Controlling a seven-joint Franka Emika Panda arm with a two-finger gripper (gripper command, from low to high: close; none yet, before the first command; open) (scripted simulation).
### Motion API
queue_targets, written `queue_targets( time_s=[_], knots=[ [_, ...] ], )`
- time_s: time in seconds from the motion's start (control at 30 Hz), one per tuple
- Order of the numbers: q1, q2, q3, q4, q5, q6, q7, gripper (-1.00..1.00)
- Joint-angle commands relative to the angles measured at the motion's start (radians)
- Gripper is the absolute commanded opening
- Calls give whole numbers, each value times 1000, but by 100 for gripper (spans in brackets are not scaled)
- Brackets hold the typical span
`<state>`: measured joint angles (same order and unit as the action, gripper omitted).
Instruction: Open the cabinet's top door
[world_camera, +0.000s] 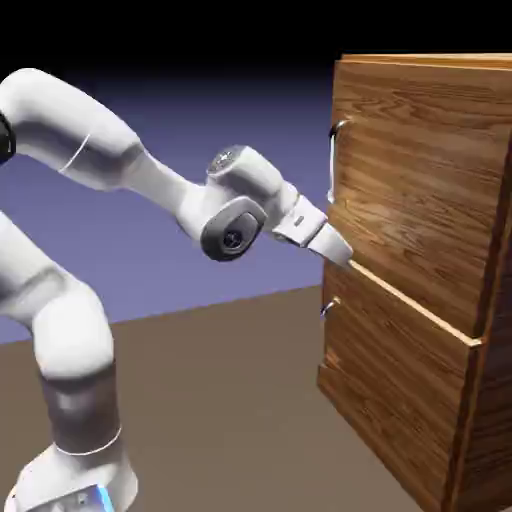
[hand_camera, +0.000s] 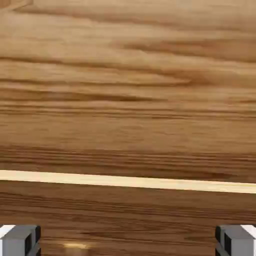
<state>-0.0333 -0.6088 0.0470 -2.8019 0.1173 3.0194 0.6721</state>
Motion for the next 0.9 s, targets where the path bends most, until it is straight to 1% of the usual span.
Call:
queue_targets(
  time_s=[0.0, 0.87],
  knots=[
    [-17, -14, 17, 3, 44, -7, -26, 0],
    [-454, -388, 471, 81, 1174, -176, -689, 0]
  ],
)
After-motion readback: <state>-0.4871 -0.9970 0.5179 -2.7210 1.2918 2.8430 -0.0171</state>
